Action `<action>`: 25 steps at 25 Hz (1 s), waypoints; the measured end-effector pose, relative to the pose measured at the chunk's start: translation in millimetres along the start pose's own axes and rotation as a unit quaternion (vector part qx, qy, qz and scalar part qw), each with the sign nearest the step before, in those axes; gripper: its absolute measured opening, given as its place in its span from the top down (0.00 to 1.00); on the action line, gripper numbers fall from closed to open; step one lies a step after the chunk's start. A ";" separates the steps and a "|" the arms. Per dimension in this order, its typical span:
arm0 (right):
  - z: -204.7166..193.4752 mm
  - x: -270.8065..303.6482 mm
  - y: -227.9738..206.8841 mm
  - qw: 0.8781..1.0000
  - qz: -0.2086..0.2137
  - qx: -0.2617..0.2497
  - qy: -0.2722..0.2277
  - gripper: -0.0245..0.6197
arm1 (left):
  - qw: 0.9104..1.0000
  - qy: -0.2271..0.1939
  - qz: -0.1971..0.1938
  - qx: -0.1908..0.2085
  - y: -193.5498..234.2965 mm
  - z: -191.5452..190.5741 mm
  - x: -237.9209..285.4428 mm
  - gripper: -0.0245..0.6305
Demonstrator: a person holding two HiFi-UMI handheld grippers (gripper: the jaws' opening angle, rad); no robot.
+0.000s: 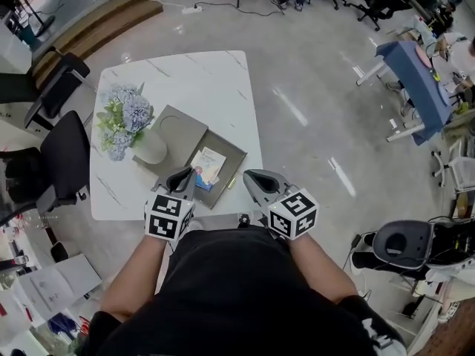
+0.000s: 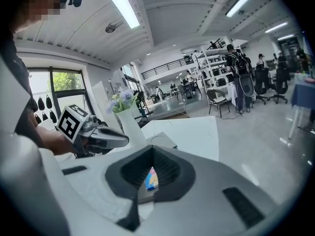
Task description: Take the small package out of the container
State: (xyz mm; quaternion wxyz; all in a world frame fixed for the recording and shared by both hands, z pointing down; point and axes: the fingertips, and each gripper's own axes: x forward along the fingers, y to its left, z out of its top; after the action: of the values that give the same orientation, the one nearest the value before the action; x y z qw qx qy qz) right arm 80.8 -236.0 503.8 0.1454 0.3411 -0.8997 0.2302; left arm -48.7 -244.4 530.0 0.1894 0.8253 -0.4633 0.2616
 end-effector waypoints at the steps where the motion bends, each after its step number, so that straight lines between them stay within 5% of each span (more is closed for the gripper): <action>1: -0.3 0.5 -2.0 1.000 0.003 0.000 0.002 0.96 | 1.000 0.002 0.003 0.000 0.3 0.3 2.4 0.92; 6: 1.4 0.1 -16.3 1.000 0.003 0.002 0.004 0.96 | 1.000 0.001 0.013 -0.004 -0.3 9.9 10.5 0.89; 25: 9.8 4.3 -32.5 1.000 0.022 0.006 0.004 0.96 | 0.999 0.033 0.021 0.021 -6.1 19.2 32.4 0.49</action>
State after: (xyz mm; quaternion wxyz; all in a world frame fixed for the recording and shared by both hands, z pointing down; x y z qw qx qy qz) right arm 98.8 -264.9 507.5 0.1420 0.3217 -0.9048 0.2403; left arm -24.4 -273.6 534.0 0.1812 0.8102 -0.4682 0.3024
